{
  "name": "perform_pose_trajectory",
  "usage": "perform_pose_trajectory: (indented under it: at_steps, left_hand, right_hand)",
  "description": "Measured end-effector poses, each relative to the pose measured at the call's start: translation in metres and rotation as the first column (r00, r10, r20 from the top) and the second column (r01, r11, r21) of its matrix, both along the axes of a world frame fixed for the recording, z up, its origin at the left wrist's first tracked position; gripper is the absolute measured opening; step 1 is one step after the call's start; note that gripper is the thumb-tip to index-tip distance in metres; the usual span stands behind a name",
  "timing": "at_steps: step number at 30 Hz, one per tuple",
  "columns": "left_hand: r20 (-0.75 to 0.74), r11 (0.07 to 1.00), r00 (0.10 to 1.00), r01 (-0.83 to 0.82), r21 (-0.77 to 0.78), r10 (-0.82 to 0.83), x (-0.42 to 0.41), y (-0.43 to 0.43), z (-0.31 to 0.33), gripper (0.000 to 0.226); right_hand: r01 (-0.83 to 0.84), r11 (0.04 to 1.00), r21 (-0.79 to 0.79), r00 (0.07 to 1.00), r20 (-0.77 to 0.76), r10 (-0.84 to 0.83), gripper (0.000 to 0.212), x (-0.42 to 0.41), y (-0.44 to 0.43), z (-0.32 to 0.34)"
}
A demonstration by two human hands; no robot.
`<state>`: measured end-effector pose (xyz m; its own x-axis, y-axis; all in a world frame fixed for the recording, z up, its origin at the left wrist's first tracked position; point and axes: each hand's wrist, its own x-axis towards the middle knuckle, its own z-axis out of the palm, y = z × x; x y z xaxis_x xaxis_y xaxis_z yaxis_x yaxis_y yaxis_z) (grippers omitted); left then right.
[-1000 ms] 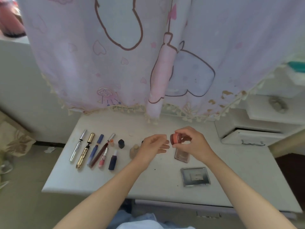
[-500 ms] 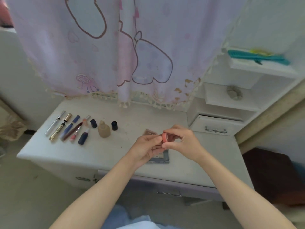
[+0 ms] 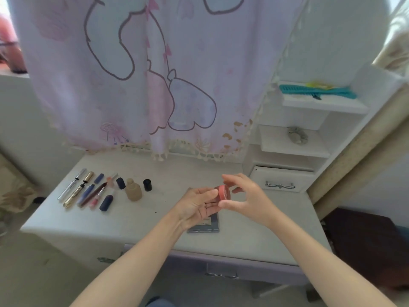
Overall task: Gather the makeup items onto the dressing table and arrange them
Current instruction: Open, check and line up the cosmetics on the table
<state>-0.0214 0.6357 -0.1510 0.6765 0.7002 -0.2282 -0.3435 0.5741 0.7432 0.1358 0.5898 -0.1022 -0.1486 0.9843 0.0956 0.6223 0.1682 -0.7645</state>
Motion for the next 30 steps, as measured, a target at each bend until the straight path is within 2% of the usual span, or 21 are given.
perform_pose_trajectory:
  at_steps: [2, 4, 9, 13, 15, 18, 21, 24, 28, 30]
  left_hand:
    - [-0.014, 1.0, 1.0, -0.008, 0.0, 0.008, 0.002, 0.001, 0.002, 0.049]
    - [-0.035, 1.0, 0.999, -0.011, 0.008, 0.011, 0.001, 0.001, 0.002, 0.058]
    - [-0.03, 1.0, 0.999, -0.027, -0.014, 0.027, -0.012, -0.004, -0.001, 0.06]
    - [-0.029, 0.994, 0.997, -0.08, -0.068, 0.078, -0.029, -0.009, -0.003, 0.073]
    - [-0.018, 0.989, 0.993, -0.12, -0.085, 0.119, -0.04, -0.011, -0.003, 0.063]
    - [-0.032, 0.975, 0.981, -0.195, -0.109, 0.192, -0.056, -0.016, -0.001, 0.02]
    - [-0.028, 0.96, 0.967, -0.253, -0.12, 0.252, -0.071, -0.017, -0.003, 0.023]
    - [-0.063, 0.939, 0.942, -0.335, -0.083, 0.33, -0.088, -0.015, -0.009, 0.012]
    - [-0.127, 0.91, 0.904, -0.415, -0.024, 0.409, -0.108, -0.002, -0.025, 0.025]
    - [-0.22, 0.906, 0.881, -0.422, 0.033, 0.418, -0.113, 0.007, -0.032, 0.026]
  right_hand:
    - [0.054, 0.999, 0.01, 0.998, 0.026, -0.054, 0.035, 0.001, 0.002, 0.005]
    - [0.047, 0.999, 0.009, 0.998, 0.045, -0.048, 0.023, 0.001, 0.002, 0.007]
    - [-0.064, 0.997, 0.044, 0.996, 0.067, 0.061, 0.03, -0.007, -0.001, 0.004]
    - [-0.127, 0.991, 0.045, 0.991, 0.046, 0.125, 0.031, -0.02, 0.0, 0.002]
    - [-0.159, 0.986, 0.051, 0.986, 0.05, 0.157, 0.033, -0.028, 0.003, 0.001]
    - [-0.201, 0.978, 0.053, 0.978, 0.058, 0.198, 0.035, -0.042, 0.01, -0.003]
    - [-0.231, 0.973, 0.015, 0.972, 0.053, 0.23, 0.036, -0.056, 0.018, -0.007]
    - [-0.216, 0.976, -0.036, 0.975, 0.039, 0.218, 0.035, -0.072, 0.028, -0.013]
    - [-0.16, 0.981, -0.11, 0.985, 0.042, 0.165, 0.036, -0.088, 0.046, -0.027]
    - [-0.136, 0.981, -0.141, 0.988, 0.054, 0.145, 0.037, -0.093, 0.058, -0.035]
